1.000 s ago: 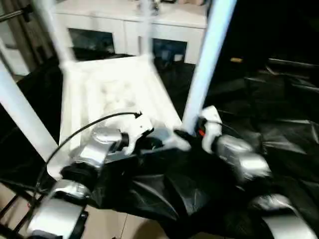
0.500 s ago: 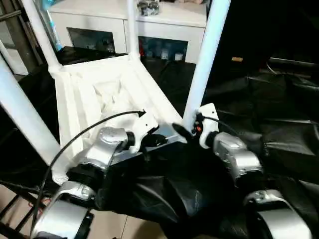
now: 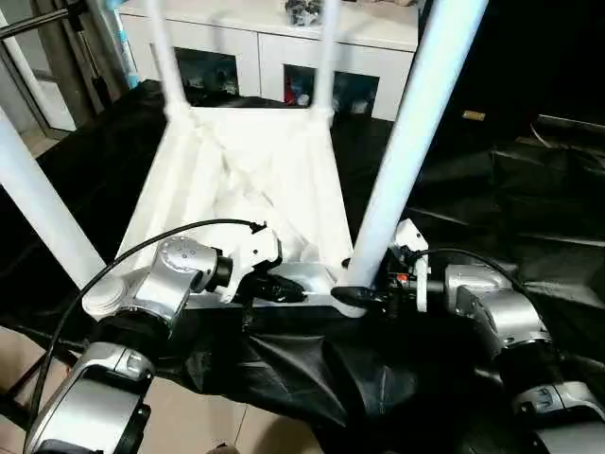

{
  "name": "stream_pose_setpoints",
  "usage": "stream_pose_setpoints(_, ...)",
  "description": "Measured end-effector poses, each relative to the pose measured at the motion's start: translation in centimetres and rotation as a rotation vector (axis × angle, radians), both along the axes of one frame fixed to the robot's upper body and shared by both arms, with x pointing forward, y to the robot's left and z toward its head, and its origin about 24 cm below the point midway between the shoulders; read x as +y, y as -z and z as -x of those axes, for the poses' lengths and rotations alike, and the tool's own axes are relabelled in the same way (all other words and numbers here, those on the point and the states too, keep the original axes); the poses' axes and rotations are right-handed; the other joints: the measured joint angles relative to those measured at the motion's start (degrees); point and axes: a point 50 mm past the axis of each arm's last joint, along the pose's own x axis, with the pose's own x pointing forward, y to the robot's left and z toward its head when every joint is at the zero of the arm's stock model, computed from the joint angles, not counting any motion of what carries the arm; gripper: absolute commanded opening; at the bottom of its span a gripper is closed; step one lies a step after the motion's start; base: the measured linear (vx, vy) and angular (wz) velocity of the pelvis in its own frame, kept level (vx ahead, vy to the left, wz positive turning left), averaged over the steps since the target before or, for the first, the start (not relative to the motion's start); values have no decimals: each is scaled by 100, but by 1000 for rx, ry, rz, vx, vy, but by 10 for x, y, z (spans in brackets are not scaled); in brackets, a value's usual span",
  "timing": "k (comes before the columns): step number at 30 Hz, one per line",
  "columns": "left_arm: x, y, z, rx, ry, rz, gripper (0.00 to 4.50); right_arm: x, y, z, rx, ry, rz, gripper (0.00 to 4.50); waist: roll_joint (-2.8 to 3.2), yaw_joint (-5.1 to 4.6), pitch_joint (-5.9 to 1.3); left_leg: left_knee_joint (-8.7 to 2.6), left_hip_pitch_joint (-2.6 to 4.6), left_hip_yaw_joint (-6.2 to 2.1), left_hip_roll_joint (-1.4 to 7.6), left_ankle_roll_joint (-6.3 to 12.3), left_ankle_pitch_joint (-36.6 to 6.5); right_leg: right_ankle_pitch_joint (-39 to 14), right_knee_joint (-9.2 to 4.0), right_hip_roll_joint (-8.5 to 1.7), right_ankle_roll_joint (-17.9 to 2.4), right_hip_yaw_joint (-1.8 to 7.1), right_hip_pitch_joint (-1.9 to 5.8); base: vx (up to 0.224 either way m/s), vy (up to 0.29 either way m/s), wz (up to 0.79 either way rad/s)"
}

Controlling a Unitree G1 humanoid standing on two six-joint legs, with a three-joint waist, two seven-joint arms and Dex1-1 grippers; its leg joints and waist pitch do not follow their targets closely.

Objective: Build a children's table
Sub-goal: Rotate leg to tighten

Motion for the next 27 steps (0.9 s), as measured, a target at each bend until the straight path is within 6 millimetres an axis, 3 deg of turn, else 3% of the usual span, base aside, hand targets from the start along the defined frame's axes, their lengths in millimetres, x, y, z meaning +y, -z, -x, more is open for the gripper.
stream_pose_setpoints(9, -1, 0, 2, 4, 28, 5, 0, -3, 0, 3, 14, -5, 19, 283, 0, 59, 0, -5, -1, 1, 0, 0, 0, -1, 0, 0, 1, -3, -2, 0, 0, 0)
stream_pose_setpoints(18, -1, 2, 0, 2, -6, 7, 0, 1, 2, 2, -16, 53, 20, 272, 1, 80, -1, 0, 12, 0, 1, -3, 2, 0, 13, 0, 1, 0, 3, 0, 0, 0)
stream_pose_setpoints(22, -4, 4, -6, -19, -108, 0, 0, 9, 8, -10, -42, 232, 14, 264, -1, -44, -1, 6, 29, -16, 0, -13, 8, -10, 24, 0, 18, 6, 21, 0, 0, 0)
stream_pose_setpoints(25, -15, 6, -12, -37, -205, -7, 0, 17, 10, -24, -48, 419, 41, 263, -1, -179, -2, 10, 35, -26, -1, -14, 9, -18, 8, 0, 30, 5, 28, 0, 0, 0)
stream_pose_setpoints(27, -22, 7, -14, -43, -242, 0, 0, 20, 10, -30, -53, 495, 59, 263, -1, -220, -2, 9, 33, -27, -2, -14, 9, -17, -1, 0, 30, 4, 29, 0, 0, 0)
